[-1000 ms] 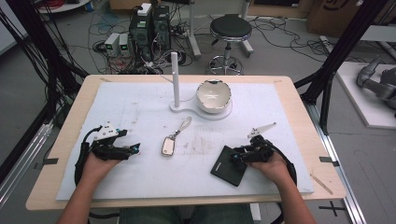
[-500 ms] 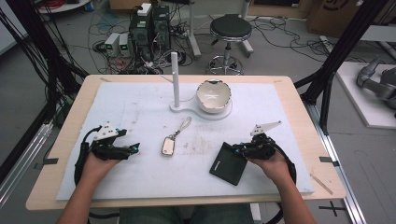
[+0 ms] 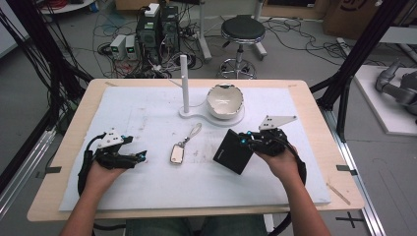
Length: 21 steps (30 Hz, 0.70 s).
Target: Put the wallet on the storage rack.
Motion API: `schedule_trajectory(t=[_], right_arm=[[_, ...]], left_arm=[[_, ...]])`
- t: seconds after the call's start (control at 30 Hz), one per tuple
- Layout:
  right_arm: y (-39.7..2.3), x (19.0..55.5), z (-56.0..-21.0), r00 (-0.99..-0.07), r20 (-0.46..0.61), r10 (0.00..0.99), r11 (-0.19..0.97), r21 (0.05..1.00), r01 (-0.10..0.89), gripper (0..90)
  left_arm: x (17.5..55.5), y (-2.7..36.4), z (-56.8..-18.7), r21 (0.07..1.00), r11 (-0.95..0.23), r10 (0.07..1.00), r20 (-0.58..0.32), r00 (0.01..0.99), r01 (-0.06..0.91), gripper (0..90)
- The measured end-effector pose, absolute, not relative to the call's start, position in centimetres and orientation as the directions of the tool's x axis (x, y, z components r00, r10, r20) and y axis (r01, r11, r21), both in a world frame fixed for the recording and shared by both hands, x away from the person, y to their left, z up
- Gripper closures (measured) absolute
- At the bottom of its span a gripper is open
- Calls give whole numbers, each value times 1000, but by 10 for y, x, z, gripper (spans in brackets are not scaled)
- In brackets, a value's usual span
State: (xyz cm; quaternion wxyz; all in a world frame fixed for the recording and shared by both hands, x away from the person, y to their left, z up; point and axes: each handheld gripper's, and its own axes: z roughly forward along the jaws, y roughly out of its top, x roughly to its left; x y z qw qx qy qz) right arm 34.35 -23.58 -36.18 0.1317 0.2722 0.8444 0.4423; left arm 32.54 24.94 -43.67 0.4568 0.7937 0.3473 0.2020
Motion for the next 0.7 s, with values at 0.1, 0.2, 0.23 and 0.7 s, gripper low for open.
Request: schedule_trajectory(t=[0.1, 0.2, 0.23, 0.7], right_arm=[[-233, 349, -353, -810, 4, 587, 454, 827, 333, 842], [-230, 356, -342, -806, -13, 592, 455, 831, 320, 842], [-229, 359, -338, -805, -24, 593, 457, 832, 313, 842], [-209, 411, -288, -760, -110, 641, 486, 825, 290, 842]], left_arm=[[326, 250, -437, 864, -345, 735, 6, 678, 366, 203], [326, 250, -437, 866, -342, 735, 5, 678, 365, 202], [326, 250, -437, 867, -340, 736, 3, 677, 365, 203], [327, 253, -437, 871, -327, 743, -3, 670, 366, 203]])
